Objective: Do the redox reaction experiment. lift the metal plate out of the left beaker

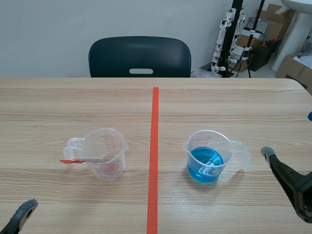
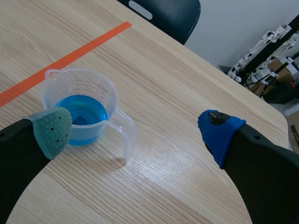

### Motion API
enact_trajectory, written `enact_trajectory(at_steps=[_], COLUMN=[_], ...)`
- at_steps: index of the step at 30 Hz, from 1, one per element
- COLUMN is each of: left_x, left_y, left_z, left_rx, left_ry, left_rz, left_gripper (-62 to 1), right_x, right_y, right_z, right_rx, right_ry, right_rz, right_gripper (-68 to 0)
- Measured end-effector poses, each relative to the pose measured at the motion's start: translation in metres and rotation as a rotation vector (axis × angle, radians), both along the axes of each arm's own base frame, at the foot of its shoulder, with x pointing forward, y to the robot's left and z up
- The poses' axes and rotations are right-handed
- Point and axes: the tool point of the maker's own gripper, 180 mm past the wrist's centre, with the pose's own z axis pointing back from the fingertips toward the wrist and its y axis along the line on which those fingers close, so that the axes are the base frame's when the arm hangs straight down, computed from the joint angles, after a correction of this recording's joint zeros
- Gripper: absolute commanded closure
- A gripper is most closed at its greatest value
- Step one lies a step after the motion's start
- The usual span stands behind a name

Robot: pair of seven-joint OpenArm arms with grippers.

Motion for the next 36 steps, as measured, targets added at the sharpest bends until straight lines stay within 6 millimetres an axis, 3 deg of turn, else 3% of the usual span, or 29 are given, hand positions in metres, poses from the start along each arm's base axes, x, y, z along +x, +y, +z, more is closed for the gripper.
enact_trajectory(at_steps=[16,27,36], left_x=[0.0,0.0,0.0], left_y=[0.0,0.0,0.0], left_z=[0.0,0.0,0.0], left_rx=[0.0,0.0,0.0], left_ry=[0.0,0.0,0.0], left_rz=[0.0,-0.001,0.0], left_gripper=[-56.6,-56.6,-56.6], right_x=[-0.001,-0.006,0.006], right_y=[0.001,0.019,0.022], right_z=[-0.001,0.005,0.015], right_rx=[0.003,0.006,-0.116], right_ry=[0.005,0.014,-0.008], right_rz=[0.007,0.171,0.307], right_gripper=[-56.0,-56.0,-56.0])
